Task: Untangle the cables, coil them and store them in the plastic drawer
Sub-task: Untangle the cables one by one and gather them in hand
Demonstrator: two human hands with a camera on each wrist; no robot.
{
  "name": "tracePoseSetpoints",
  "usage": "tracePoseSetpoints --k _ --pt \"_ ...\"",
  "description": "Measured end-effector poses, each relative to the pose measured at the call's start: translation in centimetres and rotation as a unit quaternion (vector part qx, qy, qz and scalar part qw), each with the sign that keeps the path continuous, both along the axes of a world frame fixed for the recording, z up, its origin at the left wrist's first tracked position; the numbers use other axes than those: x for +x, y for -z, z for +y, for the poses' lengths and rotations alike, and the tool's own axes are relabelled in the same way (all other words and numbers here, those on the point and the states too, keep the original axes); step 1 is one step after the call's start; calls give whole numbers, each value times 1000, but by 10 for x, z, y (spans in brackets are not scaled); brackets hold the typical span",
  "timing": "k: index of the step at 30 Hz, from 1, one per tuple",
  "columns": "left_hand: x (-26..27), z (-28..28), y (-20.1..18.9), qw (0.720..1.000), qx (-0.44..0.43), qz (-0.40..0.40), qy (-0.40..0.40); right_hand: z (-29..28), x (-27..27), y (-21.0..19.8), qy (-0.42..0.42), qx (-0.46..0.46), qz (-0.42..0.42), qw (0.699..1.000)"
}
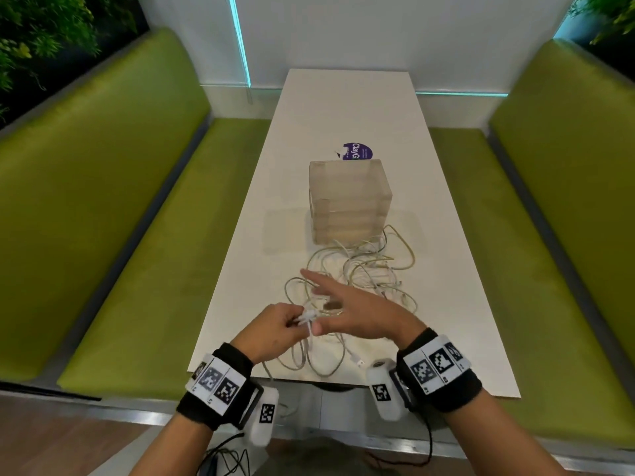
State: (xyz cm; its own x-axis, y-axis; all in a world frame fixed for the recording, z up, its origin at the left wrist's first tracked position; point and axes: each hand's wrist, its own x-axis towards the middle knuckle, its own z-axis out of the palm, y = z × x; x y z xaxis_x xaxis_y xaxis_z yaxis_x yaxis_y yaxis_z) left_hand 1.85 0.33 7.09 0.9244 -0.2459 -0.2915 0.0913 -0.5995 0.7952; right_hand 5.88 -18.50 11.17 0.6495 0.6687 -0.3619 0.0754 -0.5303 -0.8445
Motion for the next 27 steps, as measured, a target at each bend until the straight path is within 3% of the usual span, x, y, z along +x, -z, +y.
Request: tracePoseSetpoints --k 4,7,10,15,18,23,27 --pt "-8 -6 -3 998 22 18 52 2 -10 16 34 55 31 997" --pt "-18 2 -1 990 -134 42 -28 -15 -13 26 67 97 90 989" --pt "-25 9 -1 951 -284 45 -114 -25 -20 36 72 114 130 982" --pt "-23 11 -1 893 -406 30 -194 -14 -53 68 48 90 156 982" --pt "-20 10 -5 876 -438 22 -202 -4 -72 95 27 48 159 986" --pt "-20 7 -5 880 -421 26 -218 -2 -77 109 -108 -100 63 987" --pt "-18 8 -5 861 -449 54 -232 -16 -67 105 -90 -104 43 990"
